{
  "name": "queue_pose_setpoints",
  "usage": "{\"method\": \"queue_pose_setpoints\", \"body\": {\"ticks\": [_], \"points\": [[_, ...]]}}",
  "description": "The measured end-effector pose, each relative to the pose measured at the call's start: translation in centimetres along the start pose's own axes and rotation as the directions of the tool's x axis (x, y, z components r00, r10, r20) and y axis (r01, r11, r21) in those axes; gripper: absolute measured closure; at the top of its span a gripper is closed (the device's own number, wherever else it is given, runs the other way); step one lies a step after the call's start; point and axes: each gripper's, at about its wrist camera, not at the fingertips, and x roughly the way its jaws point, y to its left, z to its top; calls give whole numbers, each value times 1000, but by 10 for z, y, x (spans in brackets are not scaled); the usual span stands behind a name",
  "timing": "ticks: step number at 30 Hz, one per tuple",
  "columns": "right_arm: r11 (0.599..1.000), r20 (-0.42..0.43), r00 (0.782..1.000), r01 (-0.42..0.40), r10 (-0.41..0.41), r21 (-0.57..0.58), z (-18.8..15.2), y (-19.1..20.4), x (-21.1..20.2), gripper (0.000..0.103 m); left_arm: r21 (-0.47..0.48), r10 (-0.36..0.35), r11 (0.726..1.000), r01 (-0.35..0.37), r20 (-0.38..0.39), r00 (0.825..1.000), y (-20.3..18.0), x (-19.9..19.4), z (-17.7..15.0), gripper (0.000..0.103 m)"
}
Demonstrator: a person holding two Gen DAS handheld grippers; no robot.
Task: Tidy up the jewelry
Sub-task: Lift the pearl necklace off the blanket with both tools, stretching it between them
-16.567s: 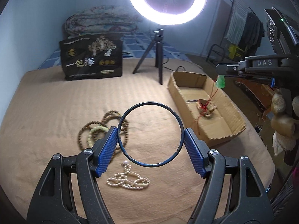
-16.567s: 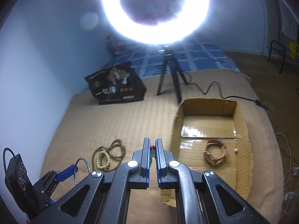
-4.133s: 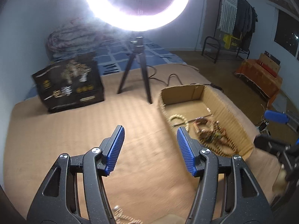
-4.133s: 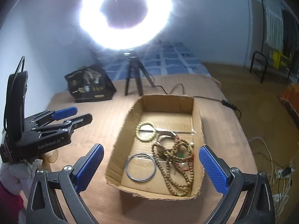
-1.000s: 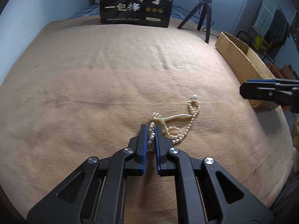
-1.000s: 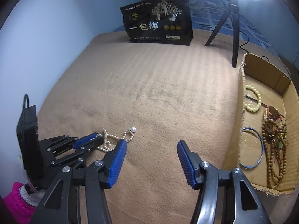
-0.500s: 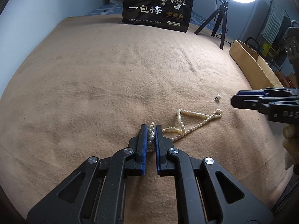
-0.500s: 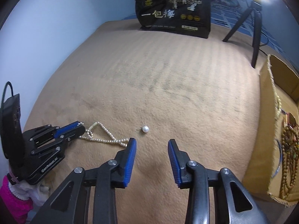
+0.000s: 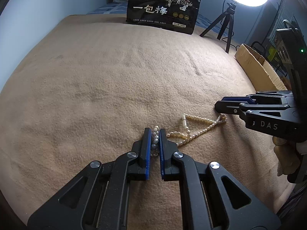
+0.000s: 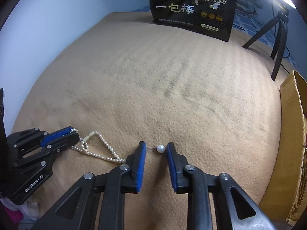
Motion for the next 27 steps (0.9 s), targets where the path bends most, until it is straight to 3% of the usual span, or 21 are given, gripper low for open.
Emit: {"method": "queue_pose_setpoints", "body": {"ticks": [15,27], "points": [[1000,33,999,2,-2,-3,-7,2,-15,87,-7,-9,1000,9,11,1000,-1,-6,2,97],[1000,77,997,9,-9,-2,-11,-3,-45,87,21,-39,999,37,75,996,-23,-35,12,97]]}}
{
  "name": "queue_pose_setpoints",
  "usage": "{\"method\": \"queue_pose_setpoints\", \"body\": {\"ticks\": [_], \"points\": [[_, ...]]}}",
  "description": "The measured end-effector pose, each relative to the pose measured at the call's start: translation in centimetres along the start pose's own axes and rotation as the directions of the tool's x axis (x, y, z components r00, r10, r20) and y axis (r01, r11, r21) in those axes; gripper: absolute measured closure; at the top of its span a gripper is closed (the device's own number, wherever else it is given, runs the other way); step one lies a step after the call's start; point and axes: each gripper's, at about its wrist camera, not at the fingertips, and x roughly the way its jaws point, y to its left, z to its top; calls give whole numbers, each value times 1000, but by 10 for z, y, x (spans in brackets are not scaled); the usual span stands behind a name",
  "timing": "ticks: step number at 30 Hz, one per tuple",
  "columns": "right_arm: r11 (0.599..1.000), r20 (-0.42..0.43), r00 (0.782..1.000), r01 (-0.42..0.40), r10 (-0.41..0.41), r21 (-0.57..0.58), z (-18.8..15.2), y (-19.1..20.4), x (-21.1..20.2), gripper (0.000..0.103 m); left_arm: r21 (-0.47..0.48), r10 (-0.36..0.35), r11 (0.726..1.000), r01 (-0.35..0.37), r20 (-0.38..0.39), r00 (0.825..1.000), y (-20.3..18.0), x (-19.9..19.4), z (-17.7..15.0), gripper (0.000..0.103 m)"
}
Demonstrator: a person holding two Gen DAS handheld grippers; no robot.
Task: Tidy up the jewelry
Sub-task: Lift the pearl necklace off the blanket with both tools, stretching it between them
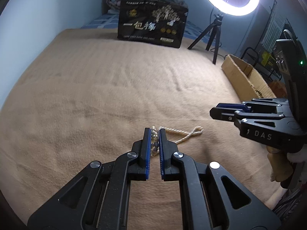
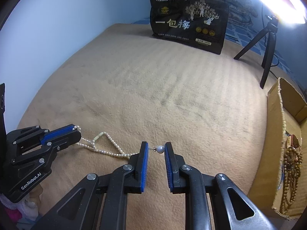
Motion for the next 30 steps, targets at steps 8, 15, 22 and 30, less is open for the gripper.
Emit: {"method": "queue_pose_setpoints", "body": {"ticks": [8,15,22,30], "points": [[1000,32,999,4,-5,7,-3,-4,-22,87,20,-34,999,34,23,999,-18,-12,8,97],[999,66,998,16,-18,34,-6,-16,-45,87,20,-56,998,55,44,997,-28,-20,20,97],[997,97,995,28,-34,65,-11,-35,-70,87,27,-80,997,78,80,994,-38,-35,36,97],[993,131,989,52,-65,101,-20,-55,-100,87,58,-119,992,113,113,986,-61,-51,59,97]]}}
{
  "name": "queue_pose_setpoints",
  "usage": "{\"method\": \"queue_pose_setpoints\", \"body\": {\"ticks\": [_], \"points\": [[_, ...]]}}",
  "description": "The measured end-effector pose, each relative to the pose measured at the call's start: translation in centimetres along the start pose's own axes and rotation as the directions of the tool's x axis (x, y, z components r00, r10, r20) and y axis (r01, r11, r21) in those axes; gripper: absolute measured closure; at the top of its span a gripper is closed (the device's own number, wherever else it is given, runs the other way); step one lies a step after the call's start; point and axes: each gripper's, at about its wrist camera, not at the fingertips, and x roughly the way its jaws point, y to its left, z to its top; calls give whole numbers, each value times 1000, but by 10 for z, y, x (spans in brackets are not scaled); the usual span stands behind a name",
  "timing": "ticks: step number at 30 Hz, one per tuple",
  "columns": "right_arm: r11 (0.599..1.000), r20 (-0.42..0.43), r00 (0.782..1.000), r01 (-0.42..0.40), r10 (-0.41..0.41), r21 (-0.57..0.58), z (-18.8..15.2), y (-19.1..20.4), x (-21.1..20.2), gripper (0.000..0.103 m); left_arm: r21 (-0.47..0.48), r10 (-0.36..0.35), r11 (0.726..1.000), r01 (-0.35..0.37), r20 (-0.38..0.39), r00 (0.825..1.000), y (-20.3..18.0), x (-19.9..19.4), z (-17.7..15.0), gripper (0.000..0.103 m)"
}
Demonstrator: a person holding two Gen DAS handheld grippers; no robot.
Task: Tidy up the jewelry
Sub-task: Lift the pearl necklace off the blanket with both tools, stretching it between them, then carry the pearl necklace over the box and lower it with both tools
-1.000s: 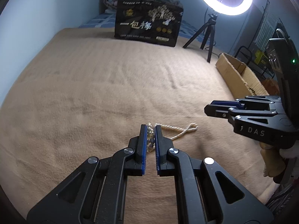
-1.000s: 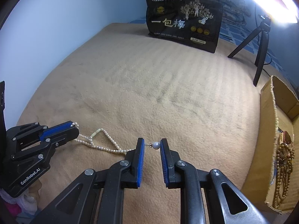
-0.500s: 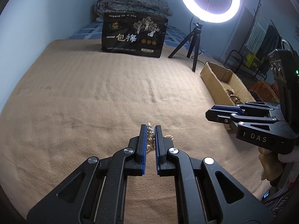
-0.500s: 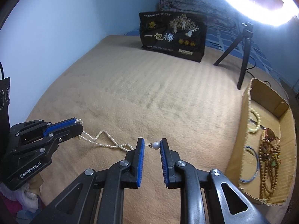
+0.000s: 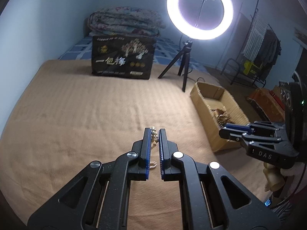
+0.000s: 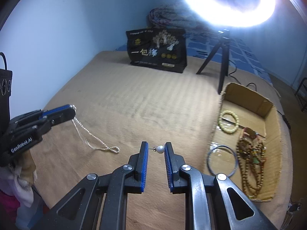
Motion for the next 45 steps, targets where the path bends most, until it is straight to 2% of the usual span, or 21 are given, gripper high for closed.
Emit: {"method": "queue_pose_setpoints", "body": {"ticks": [16,32,39,45], "points": [[991,56,995,78,-84,113,-5,-65,-47,87,78,-115,991,111,54,992,-72,2,46,97],[971,63,989,115,-131,211,-13,-117,-66,87,170,-228,963,209,96,969,-148,3,89,97],[958,54,987,130,-148,255,-15,-136,-65,87,193,-266,950,245,89,960,-176,12,96,97],[948,39,987,138,-155,285,-18,-150,-61,87,193,-276,945,262,47,960,-190,35,93,97]]}}
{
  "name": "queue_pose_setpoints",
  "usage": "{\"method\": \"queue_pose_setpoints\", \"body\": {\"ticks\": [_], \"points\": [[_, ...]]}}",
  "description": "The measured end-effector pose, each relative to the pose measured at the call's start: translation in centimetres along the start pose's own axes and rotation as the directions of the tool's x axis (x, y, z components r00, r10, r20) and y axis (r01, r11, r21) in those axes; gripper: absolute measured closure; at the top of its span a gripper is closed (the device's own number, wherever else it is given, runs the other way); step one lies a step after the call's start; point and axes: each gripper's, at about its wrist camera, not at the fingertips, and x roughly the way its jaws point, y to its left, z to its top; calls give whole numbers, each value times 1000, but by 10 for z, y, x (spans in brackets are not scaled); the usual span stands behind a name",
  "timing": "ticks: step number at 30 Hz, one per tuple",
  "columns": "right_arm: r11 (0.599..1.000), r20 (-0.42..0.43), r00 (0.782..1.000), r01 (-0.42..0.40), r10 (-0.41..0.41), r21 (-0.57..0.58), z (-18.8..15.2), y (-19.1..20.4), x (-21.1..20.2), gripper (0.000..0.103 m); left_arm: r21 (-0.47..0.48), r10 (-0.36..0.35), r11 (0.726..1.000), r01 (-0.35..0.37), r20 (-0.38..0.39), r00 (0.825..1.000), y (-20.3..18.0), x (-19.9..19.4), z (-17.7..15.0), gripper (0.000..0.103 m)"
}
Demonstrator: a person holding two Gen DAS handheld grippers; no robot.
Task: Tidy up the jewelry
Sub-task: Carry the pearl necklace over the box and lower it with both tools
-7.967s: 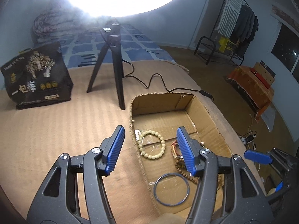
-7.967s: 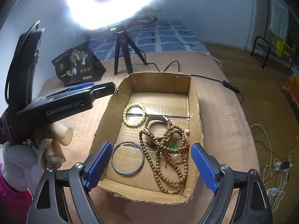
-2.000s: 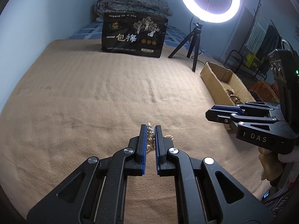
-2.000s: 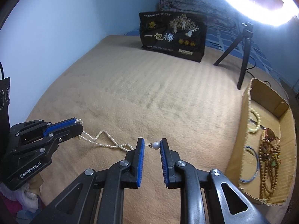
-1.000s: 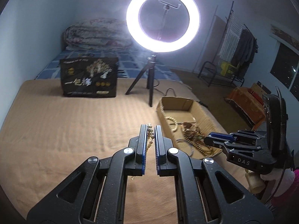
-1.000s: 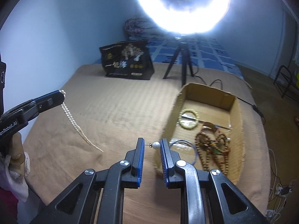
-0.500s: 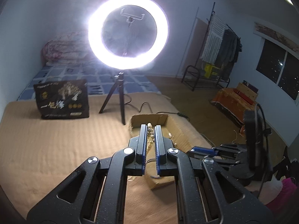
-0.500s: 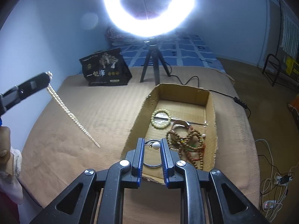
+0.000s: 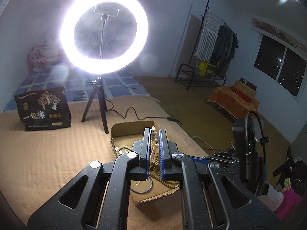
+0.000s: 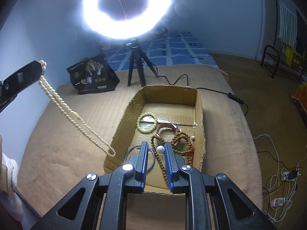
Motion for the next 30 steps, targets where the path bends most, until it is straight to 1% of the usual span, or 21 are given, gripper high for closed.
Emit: {"method": "queue_pose_setpoints", "body": {"ticks": [8,12,22,30], "points": [[1000,-28,1000,8,-7,30,0,-12,14,87,-14,7,1000,-8,-80,997,2,37,-20,97],[999,-38,999,9,-7,48,1,-17,19,87,-26,11,1000,-14,-113,994,6,49,-30,97],[997,-68,998,13,-8,72,-1,-23,35,87,-48,20,998,-30,-187,982,15,67,-57,97],[998,-87,996,17,-11,66,-2,-20,42,87,-60,16,998,-30,-229,973,20,79,-71,97]]}}
